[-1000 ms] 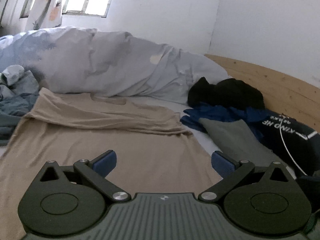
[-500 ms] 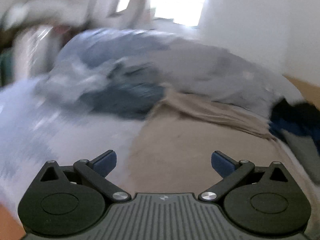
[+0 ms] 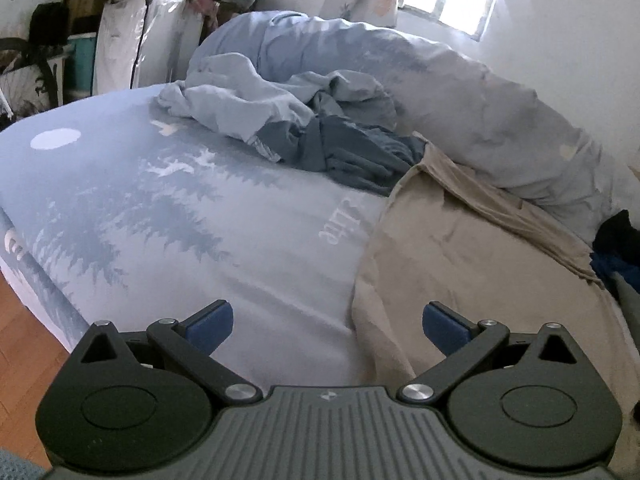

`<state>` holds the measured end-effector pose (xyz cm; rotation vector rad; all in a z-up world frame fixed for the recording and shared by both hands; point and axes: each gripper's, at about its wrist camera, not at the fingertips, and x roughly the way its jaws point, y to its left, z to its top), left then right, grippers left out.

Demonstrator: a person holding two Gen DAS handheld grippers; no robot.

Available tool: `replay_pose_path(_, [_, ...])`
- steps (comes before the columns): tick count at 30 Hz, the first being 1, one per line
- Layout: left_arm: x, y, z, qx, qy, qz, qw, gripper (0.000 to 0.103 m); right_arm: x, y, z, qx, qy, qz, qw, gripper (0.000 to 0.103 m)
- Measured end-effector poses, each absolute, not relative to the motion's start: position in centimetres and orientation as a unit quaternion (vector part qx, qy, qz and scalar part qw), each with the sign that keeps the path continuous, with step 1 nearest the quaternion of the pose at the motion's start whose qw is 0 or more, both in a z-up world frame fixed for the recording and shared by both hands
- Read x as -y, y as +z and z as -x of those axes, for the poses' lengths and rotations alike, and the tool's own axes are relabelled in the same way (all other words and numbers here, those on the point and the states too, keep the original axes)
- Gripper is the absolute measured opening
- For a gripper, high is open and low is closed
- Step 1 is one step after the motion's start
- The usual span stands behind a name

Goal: Fold clothes

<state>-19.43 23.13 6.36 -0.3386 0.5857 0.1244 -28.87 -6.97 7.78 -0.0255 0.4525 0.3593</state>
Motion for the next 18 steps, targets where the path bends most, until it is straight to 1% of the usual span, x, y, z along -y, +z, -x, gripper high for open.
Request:
replay_pose_path(8, [-24.6,5.6,20.1,-0.287,0.061,0.206,0.933,0.103,-1.2,6.1,31.0,-0.223,0.281,0.169,0.918,0.101])
replay_pose_path(9, [-24.9,5.6,20.2,-0.288,0.062,0.211,0.932,0.103,-2.1,5.8,31.2,-0.221,0.291,0.185,0.912,0.099])
replay_pose_path(12, [-25.5,5.3,20.4,-0.290,0.061,0.218,0.930,0.103,-4.7,5.2,31.7,-0.224,0.315,0.207,0.899,0.090])
replay_pose_path(14, [-25.9,5.1,20.4,-0.291,0.061,0.220,0.929,0.103,-6.4,4.7,31.5,-0.221,0.319,0.222,0.894,0.078])
replay_pose_path(16, [-26.3,4.8,20.5,-0.293,0.064,0.221,0.928,0.103,-7.8,4.2,31.4,-0.218,0.321,0.232,0.892,0.075])
replay_pose_path(18, [-26.6,4.4,20.6,-0.295,0.067,0.222,0.927,0.103,-8.9,3.8,30.8,-0.212,0.317,0.235,0.894,0.073])
